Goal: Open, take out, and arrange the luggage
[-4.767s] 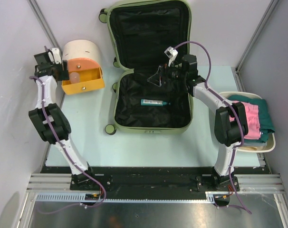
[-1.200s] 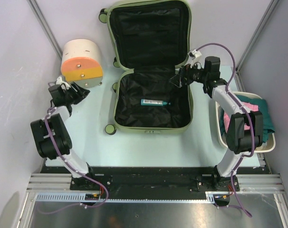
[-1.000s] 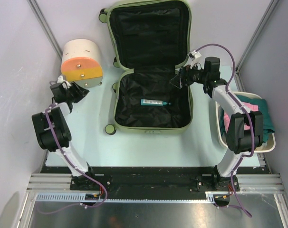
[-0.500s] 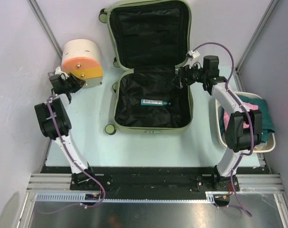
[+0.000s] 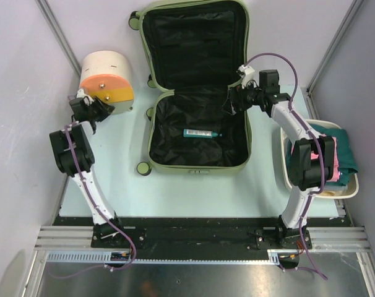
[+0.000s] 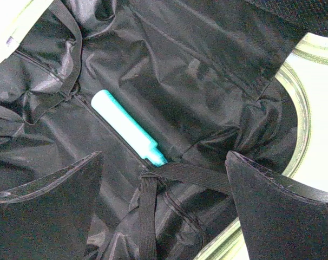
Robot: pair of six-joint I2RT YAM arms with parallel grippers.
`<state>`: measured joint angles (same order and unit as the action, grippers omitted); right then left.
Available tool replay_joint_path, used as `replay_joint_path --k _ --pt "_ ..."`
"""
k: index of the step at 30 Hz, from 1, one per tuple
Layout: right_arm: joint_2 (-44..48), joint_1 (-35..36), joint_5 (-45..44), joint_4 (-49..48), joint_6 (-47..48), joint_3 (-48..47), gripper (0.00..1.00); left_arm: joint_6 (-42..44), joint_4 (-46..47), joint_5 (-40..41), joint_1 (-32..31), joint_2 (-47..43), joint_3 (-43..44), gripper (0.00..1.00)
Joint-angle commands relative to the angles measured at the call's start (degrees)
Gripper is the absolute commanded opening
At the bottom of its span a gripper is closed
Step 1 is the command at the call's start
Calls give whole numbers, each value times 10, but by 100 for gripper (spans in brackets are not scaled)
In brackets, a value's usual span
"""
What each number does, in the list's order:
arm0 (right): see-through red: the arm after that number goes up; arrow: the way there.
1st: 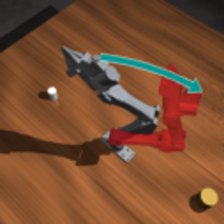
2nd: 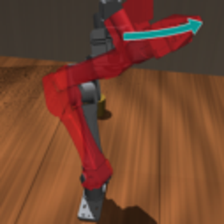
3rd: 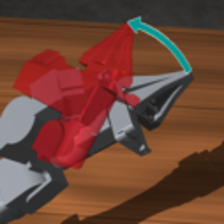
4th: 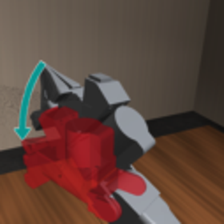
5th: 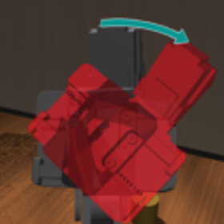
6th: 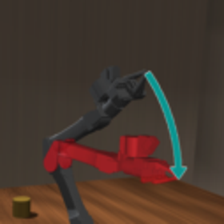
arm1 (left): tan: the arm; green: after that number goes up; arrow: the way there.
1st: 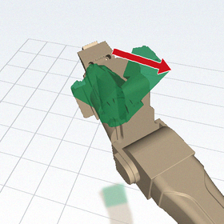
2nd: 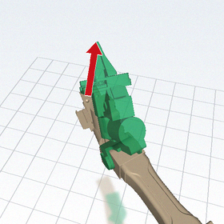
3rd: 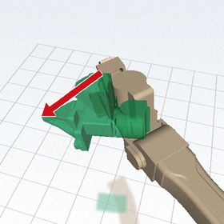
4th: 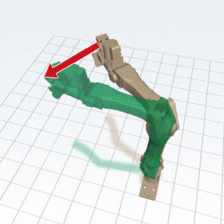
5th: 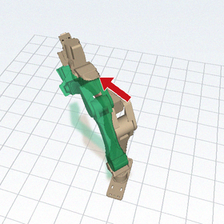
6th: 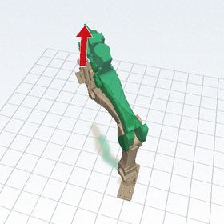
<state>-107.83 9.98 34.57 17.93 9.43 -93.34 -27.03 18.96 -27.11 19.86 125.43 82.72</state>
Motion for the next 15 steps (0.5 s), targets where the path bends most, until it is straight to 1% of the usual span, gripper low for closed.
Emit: replay_joint_path --k 1,4,7,8,9,10,12,13,15 --pt "-6 7 -10 19 23 -38 99 -14 17 2 -3 13 31 43" --pt "-11 10 -14 26 26 -46 99 -17 18 1 -5 23 44 43" --pt "-12 11 -17 30 28 -49 99 -22 18 0 -9 33 58 37" --pt "-12 12 -17 32 30 -49 98 -23 18 0 -9 33 60 31" --pt "-12 11 -18 32 30 -50 98 -25 18 -1 -10 33 61 27" --pt "-12 12 -19 33 30 -51 99 -25 18 -2 -10 30 60 21" --pt "-12 11 -19 33 32 -50 98 -29 18 -3 -10 21 45 16" --pt "-12 11 -19 32 32 -50 98 -29 18 -4 -9 9 38 11" --pt "-11 10 -18 29 31 -49 98 -35 20 -2 -9 -5 6 5"
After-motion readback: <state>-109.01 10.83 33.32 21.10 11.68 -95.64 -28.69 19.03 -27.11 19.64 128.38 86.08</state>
